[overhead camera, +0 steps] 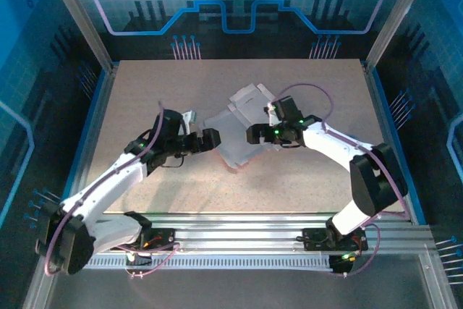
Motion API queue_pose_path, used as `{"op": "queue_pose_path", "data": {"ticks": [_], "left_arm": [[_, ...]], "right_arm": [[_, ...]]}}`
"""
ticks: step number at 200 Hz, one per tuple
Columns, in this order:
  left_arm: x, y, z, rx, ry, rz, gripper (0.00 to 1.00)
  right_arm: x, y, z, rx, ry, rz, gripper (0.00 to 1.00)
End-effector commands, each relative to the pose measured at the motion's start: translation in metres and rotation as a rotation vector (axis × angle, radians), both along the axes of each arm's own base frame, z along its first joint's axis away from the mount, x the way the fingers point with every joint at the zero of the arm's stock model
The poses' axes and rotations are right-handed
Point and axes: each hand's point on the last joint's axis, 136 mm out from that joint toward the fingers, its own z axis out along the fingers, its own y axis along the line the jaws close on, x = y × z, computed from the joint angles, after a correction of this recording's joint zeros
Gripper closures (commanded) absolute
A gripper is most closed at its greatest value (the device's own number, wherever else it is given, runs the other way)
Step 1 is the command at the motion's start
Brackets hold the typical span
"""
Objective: Fold the paper box
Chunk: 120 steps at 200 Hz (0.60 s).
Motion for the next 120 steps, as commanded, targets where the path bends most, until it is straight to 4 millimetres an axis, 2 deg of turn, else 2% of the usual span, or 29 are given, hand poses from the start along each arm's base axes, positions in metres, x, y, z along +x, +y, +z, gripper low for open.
{"op": "queue_pose_path", "data": {"ticks": [1, 20, 21, 42, 46, 59, 93, 120], "left_arm": [[0.024, -0.016, 0.018, 0.035, -0.071, -0.099, 0.01], [0.049, -0.024, 0.014, 0.113, -0.067, -0.142, 0.01], [0.049, -0.024, 0.008, 0.122, -0.053, -0.146, 0.0], [0.074, -0.034, -0.008, 0.173, -0.022, -0.177, 0.01], [0.078, -0.036, -0.011, 0.179, -0.018, -0.18, 0.01], [0.09, -0.045, -0.022, 0.19, 0.001, -0.198, 0.01], [0.113, -0.061, -0.051, 0.267, 0.033, -0.232, 0.01], [0.126, -0.067, -0.074, 0.294, 0.06, -0.236, 0.01]], "right_arm": [[-0.002, -0.016, 0.002, 0.046, 0.019, -0.065, 0.0], [-0.007, -0.028, 0.001, 0.054, 0.028, -0.106, 0.0], [-0.007, -0.029, 0.001, 0.055, 0.028, -0.109, 0.0], [-0.008, -0.042, -0.002, 0.067, 0.04, -0.176, 0.0], [-0.014, -0.047, -0.01, 0.062, 0.063, -0.189, 0.0], [-0.017, -0.054, -0.015, 0.079, 0.081, -0.223, 0.0], [-0.022, -0.059, -0.02, 0.074, 0.089, -0.237, 0.0], [-0.014, -0.059, -0.022, 0.104, 0.073, -0.252, 0.0]]}}
